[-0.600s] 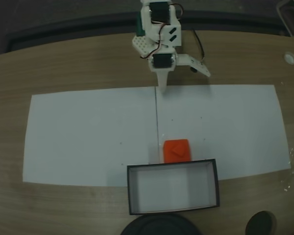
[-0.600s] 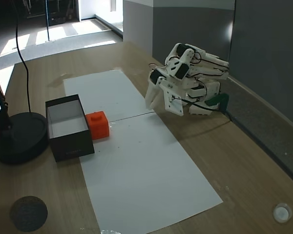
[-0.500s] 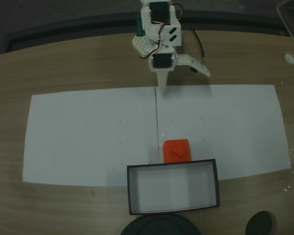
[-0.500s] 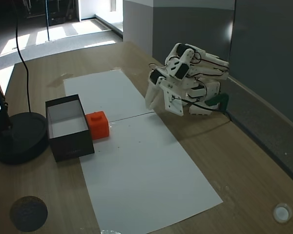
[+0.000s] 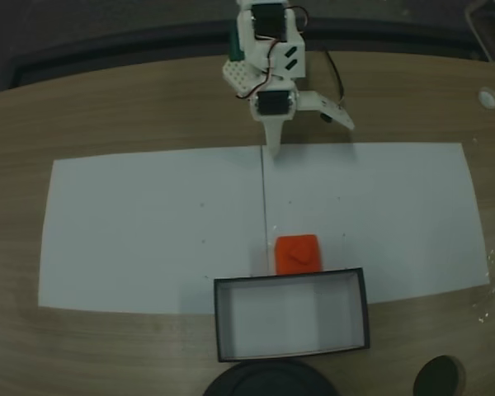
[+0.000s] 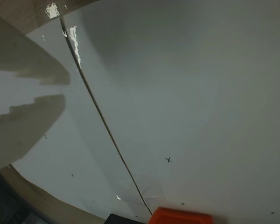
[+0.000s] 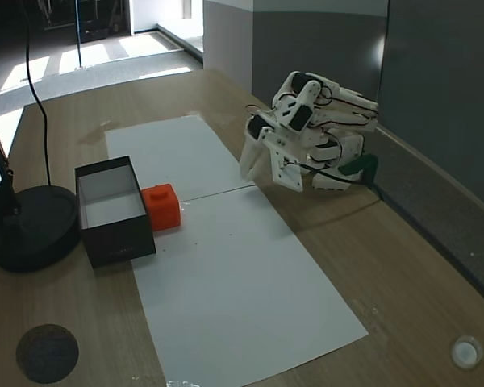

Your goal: Grab a orange square and put it in the box.

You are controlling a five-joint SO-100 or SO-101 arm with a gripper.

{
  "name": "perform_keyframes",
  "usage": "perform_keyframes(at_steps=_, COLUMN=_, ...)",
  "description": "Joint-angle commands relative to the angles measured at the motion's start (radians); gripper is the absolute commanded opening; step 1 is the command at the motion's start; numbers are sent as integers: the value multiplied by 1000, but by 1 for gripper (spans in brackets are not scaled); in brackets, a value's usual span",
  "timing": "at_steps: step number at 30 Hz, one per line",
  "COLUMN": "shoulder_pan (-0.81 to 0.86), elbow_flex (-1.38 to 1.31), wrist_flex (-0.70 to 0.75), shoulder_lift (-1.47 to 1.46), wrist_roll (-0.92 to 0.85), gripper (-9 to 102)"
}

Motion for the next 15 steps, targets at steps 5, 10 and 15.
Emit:
perform_keyframes(at_steps=5, shoulder_pan=66, elbow_flex=-124, wrist_flex=-166, shoulder_lift=25, wrist_roll=-117, gripper=22)
perform_keyframes(at_steps=10, shoulder_pan=51, elbow_flex=-239, wrist_flex=-166, shoulder_lift=17, wrist_roll=-126, gripper=26)
perform_keyframes(at_steps=15, shoulder_pan=48, elbow_flex=-322, wrist_flex=-164, shoulder_lift=-155, wrist_roll=-124, gripper=31)
